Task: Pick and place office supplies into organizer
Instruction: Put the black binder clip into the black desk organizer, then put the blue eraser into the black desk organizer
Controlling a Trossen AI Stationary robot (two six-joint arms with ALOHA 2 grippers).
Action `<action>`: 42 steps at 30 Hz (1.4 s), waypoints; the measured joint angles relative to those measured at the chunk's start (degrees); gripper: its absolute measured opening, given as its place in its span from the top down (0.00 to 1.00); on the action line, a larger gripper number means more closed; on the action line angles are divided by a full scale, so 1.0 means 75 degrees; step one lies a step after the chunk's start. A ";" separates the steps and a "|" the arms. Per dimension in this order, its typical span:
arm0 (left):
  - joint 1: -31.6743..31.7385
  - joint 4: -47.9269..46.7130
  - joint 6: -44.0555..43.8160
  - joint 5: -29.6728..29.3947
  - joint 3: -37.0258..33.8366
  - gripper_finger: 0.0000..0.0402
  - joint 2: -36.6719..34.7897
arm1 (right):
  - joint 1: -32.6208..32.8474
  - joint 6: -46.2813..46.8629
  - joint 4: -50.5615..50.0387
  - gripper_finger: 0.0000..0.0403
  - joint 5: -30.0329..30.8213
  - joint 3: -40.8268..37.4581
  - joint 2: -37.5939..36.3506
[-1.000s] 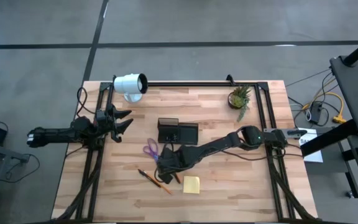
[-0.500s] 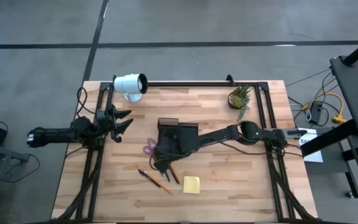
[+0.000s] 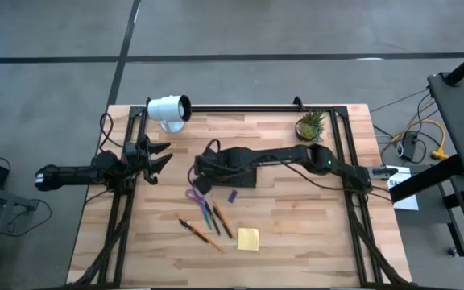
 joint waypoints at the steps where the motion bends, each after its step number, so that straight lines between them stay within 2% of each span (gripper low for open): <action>1: 0.0000 -0.0004 0.0002 -0.0001 -0.0001 0.48 -0.0006 | -0.0019 -0.0017 -0.0017 0.97 -0.0026 -0.0019 0.0007; 8: 0.0000 -0.0017 0.0000 -0.0003 0.0000 0.48 -0.0006 | -0.0041 0.0109 0.0096 0.97 0.0223 -0.0216 0.0011; 15: 0.0000 -0.0004 0.0000 -0.0002 -0.0001 0.48 0.0000 | -0.0041 0.0770 0.0961 0.93 0.0206 -0.0760 0.0011; 22: 0.0000 0.0000 0.0003 0.0000 0.0000 0.48 0.0000 | -0.0034 0.0562 0.1014 0.91 0.0256 -0.0798 0.0011; 25: 0.0000 0.0000 0.0003 -0.0003 0.0000 0.48 0.0003 | 0.0016 0.0103 0.0972 0.85 0.0342 -0.0745 0.0011; 31: 0.0000 -0.0009 0.0002 -0.0002 0.0000 0.48 0.0003 | 0.0149 -0.0439 0.0943 0.68 0.0281 -0.0674 0.0011; 33: 0.0000 -0.0011 0.0000 -0.0002 -0.0001 0.48 0.0003 | 0.0222 -0.1039 0.0951 0.63 0.0192 -0.0553 0.0007; 36: 0.0000 -0.0012 0.0000 -0.0003 0.0000 0.48 0.0003 | 0.0450 -0.2736 0.0785 0.57 0.0155 -0.0319 -0.0100; 42: 0.0000 -0.0011 0.0000 -0.0003 -0.0001 0.48 0.0001 | 0.0909 -0.7184 -0.1483 0.55 0.0110 0.0166 -0.0268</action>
